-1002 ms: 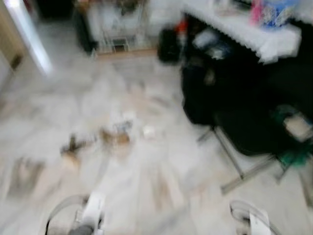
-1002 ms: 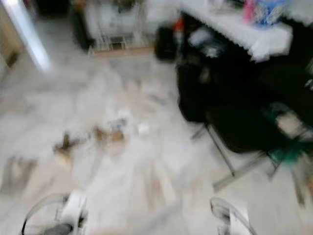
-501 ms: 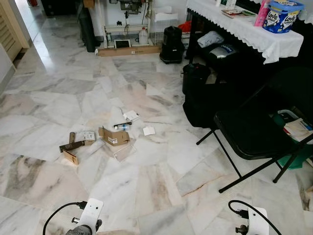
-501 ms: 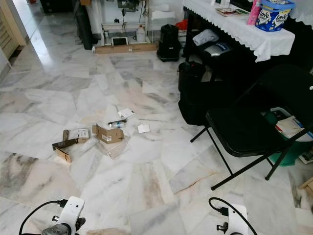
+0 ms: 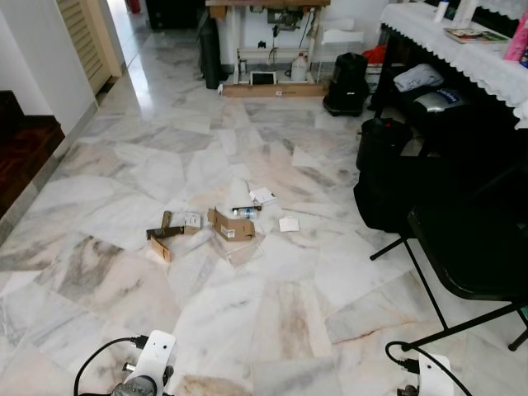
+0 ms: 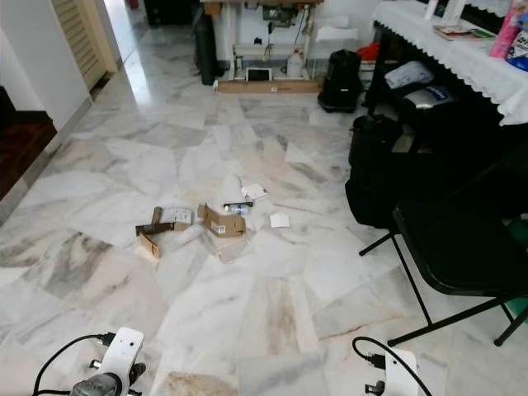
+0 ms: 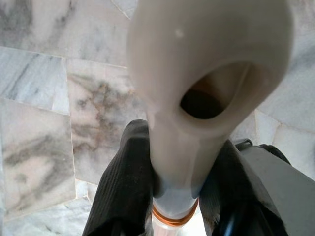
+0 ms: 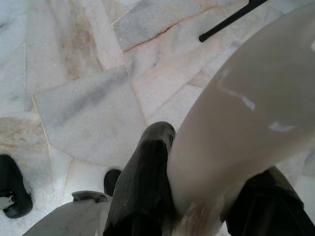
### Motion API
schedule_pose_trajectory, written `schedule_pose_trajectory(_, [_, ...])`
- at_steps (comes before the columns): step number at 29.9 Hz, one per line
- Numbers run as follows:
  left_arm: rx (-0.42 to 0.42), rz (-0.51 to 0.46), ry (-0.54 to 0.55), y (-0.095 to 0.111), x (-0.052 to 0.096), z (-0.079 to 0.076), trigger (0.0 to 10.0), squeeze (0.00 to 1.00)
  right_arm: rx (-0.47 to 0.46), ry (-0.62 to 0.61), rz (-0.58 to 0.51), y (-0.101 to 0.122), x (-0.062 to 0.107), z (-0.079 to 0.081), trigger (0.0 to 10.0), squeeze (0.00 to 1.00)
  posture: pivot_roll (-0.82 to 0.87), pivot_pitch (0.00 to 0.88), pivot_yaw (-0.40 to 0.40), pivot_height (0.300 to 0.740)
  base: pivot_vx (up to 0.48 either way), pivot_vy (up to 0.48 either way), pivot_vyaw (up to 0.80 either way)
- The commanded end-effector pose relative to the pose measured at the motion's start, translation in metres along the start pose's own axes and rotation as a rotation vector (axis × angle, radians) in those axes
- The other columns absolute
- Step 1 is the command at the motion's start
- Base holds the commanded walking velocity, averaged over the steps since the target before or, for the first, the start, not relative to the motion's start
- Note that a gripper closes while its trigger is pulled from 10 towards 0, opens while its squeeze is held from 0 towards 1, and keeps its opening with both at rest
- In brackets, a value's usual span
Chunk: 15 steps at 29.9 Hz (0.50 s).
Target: Sweep floor
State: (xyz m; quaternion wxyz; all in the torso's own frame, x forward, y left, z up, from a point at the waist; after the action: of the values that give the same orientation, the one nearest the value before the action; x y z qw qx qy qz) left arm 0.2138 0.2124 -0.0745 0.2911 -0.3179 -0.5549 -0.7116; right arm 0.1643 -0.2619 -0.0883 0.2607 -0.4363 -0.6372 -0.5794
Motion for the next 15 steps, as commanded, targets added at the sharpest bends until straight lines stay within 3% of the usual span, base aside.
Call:
schedule_pose_trajectory(1, [0.348,0.100,0.075,-0.052,0.014,0.015,10.0,0.00,0.015,0.247,-0.084,0.024,0.002,0.074,10.0,0.00,0.01,0.051,-0.127,0.740,0.244,0.000,0.00])
schedule_pose_trajectory(4, [0.347,0.098,0.073,-0.051,0.013,0.011,10.0,0.00,0.029,0.249,-0.087,0.024,0.002,0.073,10.0,0.00,0.01,0.056,-0.126,0.740,0.261,0.000,0.00])
schedule_pose_trajectory(9, [0.341,0.098,0.068,-0.050,0.012,0.005,10.0,0.00,0.041,0.259,-0.093,0.025,0.003,0.077,10.0,0.00,0.01,0.058,-0.125,0.740,0.278,0.000,0.67])
schedule_pose_trajectory(15, [0.340,0.094,0.063,-0.047,0.011,0.000,10.0,0.00,0.018,0.262,-0.088,0.023,0.003,0.082,10.0,0.00,0.01,0.058,-0.125,0.740,0.294,0.000,0.00])
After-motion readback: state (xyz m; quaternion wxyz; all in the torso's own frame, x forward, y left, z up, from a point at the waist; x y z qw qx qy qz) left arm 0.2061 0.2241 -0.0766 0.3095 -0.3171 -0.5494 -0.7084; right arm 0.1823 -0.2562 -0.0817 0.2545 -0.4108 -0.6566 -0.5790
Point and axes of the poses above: a point about 5 cm out from each wrist's last joint towards the gripper, its own x axis pointing back from the gripper into the wrist, its own y axis along the axis of the wrist's last joint, z = x × y, the point moved 1 cm from there along -x, pointing out of the wrist towards the gripper, and after that the axes turned 5 degrees about x, right-handed, at the moved point
